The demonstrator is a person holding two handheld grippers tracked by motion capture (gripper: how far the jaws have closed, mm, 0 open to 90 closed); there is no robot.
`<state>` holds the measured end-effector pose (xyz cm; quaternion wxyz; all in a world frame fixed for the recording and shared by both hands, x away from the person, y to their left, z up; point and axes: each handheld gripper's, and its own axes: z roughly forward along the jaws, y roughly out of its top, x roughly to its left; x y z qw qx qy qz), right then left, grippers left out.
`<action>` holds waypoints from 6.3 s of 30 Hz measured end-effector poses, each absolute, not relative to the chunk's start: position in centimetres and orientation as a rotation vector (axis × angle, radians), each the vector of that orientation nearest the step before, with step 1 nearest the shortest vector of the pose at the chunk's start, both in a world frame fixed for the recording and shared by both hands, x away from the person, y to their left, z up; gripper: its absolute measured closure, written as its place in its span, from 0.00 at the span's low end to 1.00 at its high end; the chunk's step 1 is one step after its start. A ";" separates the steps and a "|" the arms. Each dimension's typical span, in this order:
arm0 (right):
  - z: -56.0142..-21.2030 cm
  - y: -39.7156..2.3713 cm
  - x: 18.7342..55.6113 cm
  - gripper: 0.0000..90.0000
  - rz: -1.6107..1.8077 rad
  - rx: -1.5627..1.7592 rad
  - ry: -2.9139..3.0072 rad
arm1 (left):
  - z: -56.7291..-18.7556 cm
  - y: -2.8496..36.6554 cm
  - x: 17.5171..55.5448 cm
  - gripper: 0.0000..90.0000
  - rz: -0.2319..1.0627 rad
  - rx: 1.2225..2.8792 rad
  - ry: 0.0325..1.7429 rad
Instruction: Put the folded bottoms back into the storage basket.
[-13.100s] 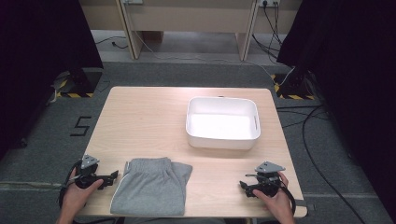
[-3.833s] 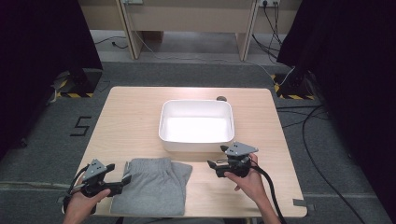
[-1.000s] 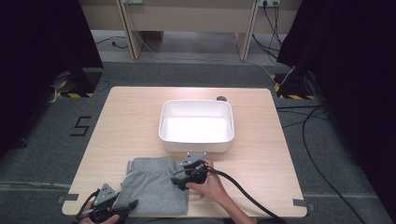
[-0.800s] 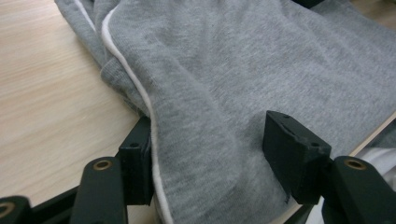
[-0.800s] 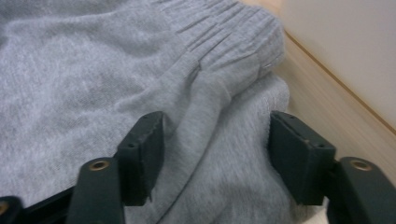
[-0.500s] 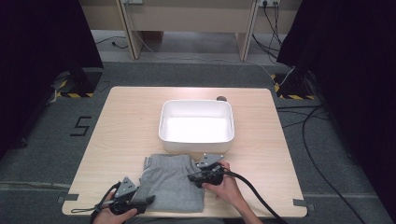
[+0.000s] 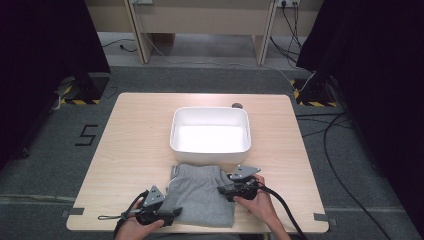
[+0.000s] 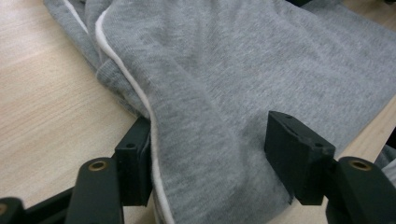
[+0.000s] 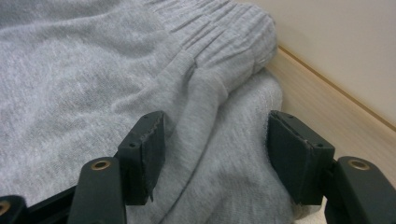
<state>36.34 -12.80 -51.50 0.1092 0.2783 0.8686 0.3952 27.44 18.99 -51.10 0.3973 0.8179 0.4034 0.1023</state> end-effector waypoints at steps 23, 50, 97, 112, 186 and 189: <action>-51.7 -12.2 37.3 0.40 1.187 0.856 2.563 | -51.2 20.1 27.5 0.24 0.231 2.084 1.082; -51.5 -11.9 36.7 0.88 1.301 0.805 2.579 | -51.0 19.6 26.4 0.73 0.261 2.086 0.910; -42.7 -11.9 34.2 0.89 1.476 0.566 2.430 | -42.4 20.2 24.5 0.75 0.341 2.012 0.736; -38.7 -11.8 35.1 0.89 1.501 0.471 2.385 | -39.1 20.7 25.1 0.75 0.390 1.971 0.702; -37.4 -12.4 53.9 0.89 1.226 0.740 2.415 | -39.7 14.7 44.5 0.75 0.411 1.982 0.921; -37.9 -12.3 54.3 0.89 1.222 0.751 2.422 | -40.0 14.7 44.9 0.75 0.404 1.996 0.934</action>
